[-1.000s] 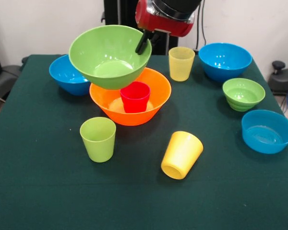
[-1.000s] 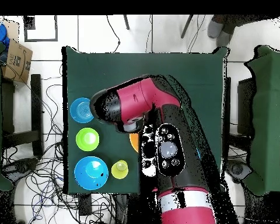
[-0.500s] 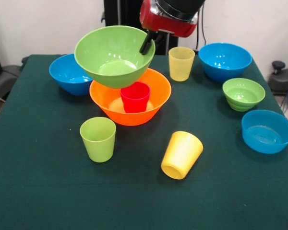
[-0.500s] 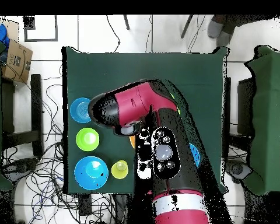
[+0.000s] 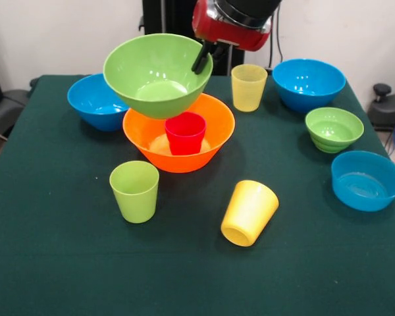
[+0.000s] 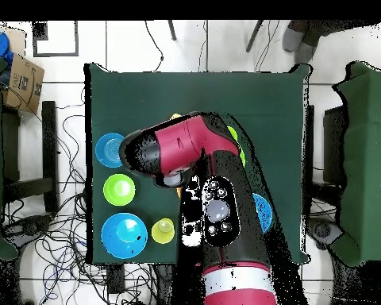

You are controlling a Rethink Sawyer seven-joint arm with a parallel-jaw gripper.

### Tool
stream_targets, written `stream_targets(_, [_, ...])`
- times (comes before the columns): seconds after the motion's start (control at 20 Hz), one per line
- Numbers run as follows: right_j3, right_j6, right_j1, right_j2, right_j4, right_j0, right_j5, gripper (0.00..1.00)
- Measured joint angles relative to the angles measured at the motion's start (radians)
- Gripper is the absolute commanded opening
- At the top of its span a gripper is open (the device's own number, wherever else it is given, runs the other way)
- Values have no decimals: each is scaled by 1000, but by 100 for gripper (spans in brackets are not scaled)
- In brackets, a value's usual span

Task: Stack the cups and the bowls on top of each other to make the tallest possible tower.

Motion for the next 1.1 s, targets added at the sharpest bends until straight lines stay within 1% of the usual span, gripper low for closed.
stream_targets(0.55, [0, 12, 37, -41, 22, 30, -37, 0])
stream_targets(1.1, [0, 28, 55, -67, 52, 48, -40, 0])
